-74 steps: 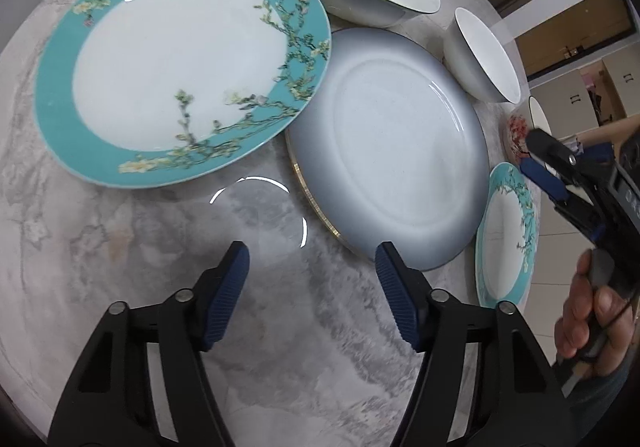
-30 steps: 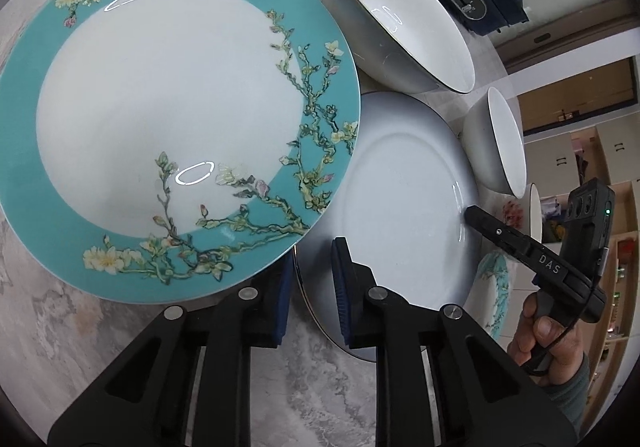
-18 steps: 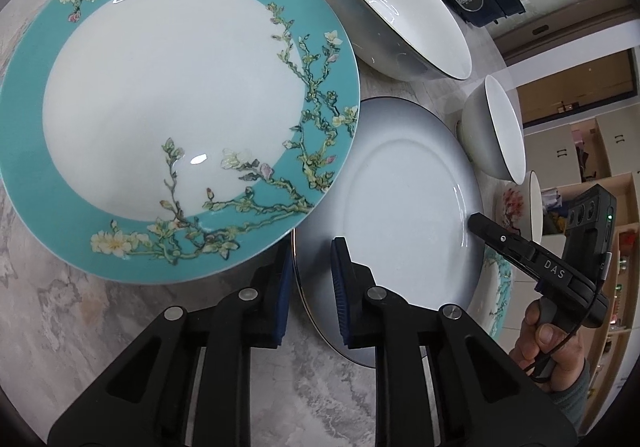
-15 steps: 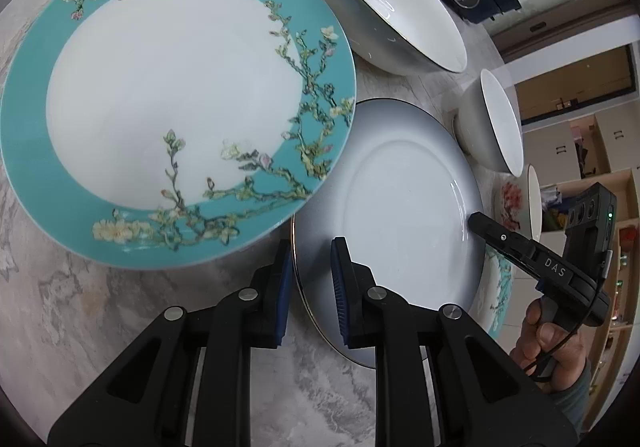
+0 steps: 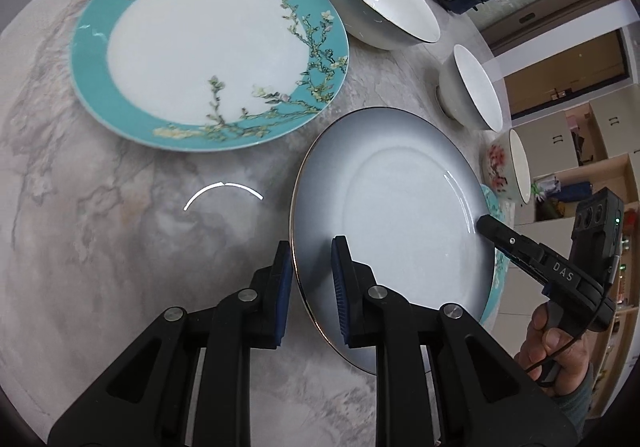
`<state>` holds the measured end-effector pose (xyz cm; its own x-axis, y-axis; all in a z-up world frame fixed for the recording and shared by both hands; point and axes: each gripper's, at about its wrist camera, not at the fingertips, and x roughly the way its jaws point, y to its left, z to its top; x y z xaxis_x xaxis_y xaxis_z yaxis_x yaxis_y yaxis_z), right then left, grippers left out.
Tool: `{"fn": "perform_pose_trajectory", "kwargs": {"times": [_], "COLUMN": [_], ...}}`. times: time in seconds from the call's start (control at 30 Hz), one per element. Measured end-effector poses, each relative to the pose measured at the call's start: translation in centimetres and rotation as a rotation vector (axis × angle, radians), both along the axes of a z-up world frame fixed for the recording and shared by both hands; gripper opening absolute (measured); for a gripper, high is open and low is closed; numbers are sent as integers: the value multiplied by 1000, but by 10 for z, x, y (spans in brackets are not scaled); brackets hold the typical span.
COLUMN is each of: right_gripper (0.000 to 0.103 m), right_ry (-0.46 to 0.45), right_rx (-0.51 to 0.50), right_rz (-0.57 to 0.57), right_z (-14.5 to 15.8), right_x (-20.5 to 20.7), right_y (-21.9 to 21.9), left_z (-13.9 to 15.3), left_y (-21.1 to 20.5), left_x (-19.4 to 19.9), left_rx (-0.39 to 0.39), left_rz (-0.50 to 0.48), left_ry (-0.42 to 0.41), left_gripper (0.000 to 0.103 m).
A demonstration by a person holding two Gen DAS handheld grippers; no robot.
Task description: Organize plates and bowls
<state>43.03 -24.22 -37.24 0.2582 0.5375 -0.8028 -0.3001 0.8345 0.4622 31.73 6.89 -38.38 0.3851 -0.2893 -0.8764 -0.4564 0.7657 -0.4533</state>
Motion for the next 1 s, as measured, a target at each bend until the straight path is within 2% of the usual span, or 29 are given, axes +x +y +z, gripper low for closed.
{"fn": "perform_pose_trajectory", "kwargs": {"times": [0.17,0.4,0.53,0.77,1.0], "right_gripper": [22,22,22,23,23], "right_ry": [-14,-95,-107,-82,-50], "right_rx": [7,9,21,15,-1], "right_rz": [-22,-74,-113,-163,-206], "right_z": [8,30,29,2,-32], "right_x": [-48,-128,-165,-204,-223], "right_y": [2,10,18,30,41], "left_z": [20,50,61,43,14], "left_y": [0,9,14,27,33], "left_x": [-34,-92,-119,-146,-149], "left_rx": [21,50,79,93,110], "left_rz": [-54,-124,-170,-226,-261], "left_ry": [-22,-71,-91,-54,-38], "left_gripper": [17,17,17,17,17]}}
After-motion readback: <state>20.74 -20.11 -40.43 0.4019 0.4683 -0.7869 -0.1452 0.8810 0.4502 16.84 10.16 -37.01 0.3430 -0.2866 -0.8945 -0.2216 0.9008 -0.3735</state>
